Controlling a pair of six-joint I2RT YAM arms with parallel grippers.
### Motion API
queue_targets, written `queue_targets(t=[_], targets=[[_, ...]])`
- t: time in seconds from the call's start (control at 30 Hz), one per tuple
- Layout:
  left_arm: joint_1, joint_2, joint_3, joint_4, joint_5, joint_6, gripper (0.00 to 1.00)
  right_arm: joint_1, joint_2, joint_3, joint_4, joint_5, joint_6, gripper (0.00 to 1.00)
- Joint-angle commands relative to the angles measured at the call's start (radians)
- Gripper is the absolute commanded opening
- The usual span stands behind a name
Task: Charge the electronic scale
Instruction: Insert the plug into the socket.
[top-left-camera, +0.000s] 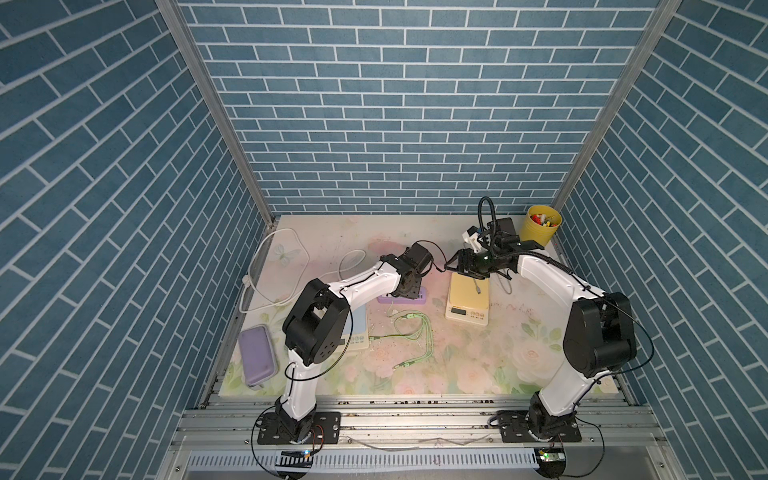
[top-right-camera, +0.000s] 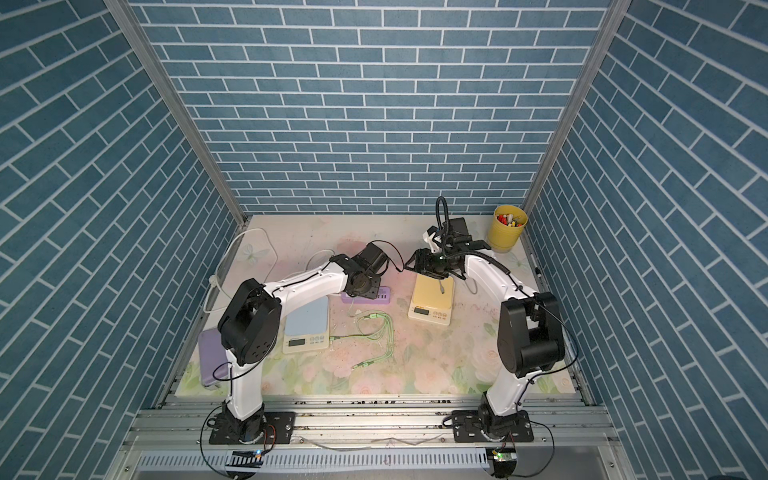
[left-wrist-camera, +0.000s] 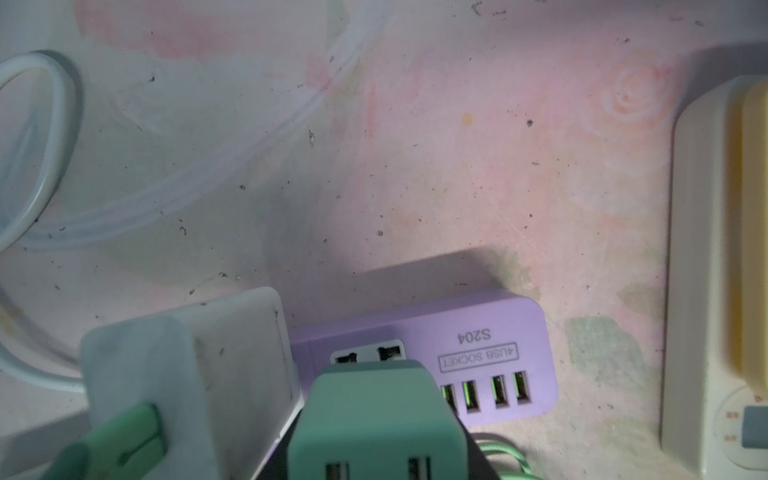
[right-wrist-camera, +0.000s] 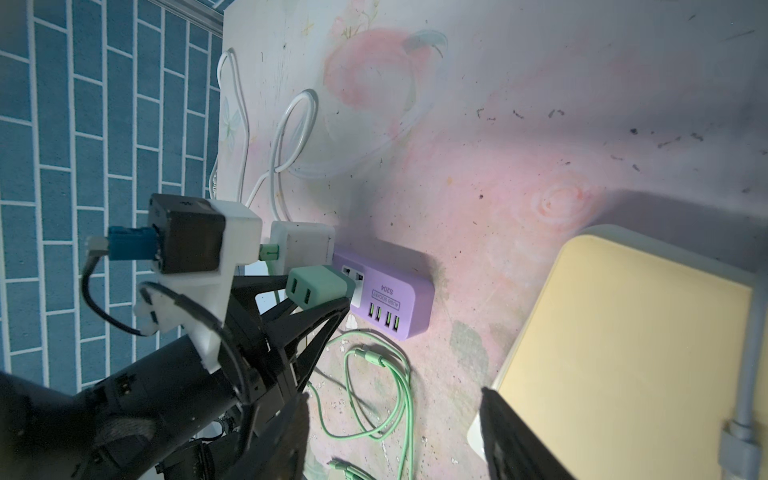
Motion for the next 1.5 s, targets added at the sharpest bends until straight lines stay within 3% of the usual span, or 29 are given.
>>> queue_targets(t=[0.0,0.47,0.77,1.1,1.33,1.47], targets=[[-0.006,0.028,-0.015,-0.012,-0.027,-0.020,0.31,0.003,0.006,-0.012,-0.008,-0.018,-0.014,0.66],[-0.008,0.065,-0.036,0.040,-0.013,-0.072,0.32,0.001,-0.006,-0.024,-0.016,-0.020,-0.028,0.66],[-0.015,0.034,-0.075,0.040,-0.008,-0.091,0.53,0.000,-0.009,-0.032,-0.016,-0.011,-0.028,0.66],[-0.014,-0.072,-0.027,0.008,-0.054,-0.044,0.65,0.000,-0.007,-0.023,-0.005,0.007,-0.018,0.66],[-0.015,-0.156,0.001,-0.004,-0.041,-0.003,0.67,0.001,-0.010,-0.044,0.032,0.027,0.019,0.66],[-0.012,-0.146,0.045,-0.009,0.020,0.079,0.55,0.011,0.003,-0.068,0.093,0.030,0.072,0.65]])
